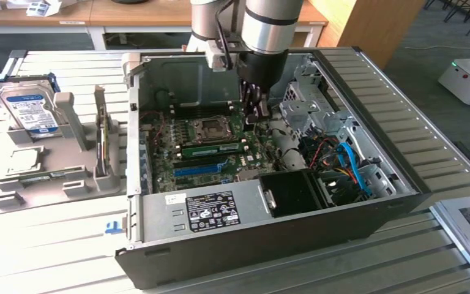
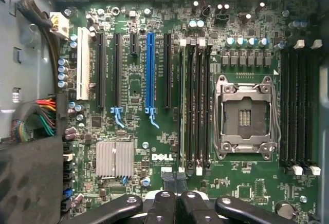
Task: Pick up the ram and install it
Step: 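Press down the ram until it locks into place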
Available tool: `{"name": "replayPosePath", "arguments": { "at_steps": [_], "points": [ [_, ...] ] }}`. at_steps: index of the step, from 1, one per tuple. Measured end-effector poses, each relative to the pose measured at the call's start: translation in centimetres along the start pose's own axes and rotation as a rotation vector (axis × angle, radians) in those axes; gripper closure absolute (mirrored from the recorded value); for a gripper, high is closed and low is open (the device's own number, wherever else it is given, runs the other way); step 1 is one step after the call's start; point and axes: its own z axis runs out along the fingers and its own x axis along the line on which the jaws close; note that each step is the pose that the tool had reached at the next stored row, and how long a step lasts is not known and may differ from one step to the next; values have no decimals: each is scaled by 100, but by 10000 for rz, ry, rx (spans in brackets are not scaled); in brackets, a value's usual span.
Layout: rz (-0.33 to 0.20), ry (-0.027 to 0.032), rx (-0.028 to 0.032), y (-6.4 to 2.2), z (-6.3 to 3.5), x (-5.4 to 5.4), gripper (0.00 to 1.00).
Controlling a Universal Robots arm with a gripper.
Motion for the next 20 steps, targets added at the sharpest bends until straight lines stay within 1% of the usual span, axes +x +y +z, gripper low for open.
{"name": "replayPosePath", "arguments": {
  "at_steps": [11, 20],
  "points": [
    [1, -1, 37, -2, 153, -4, 90],
    [1, -1, 48, -3, 254, -6, 90]
  ]
}}
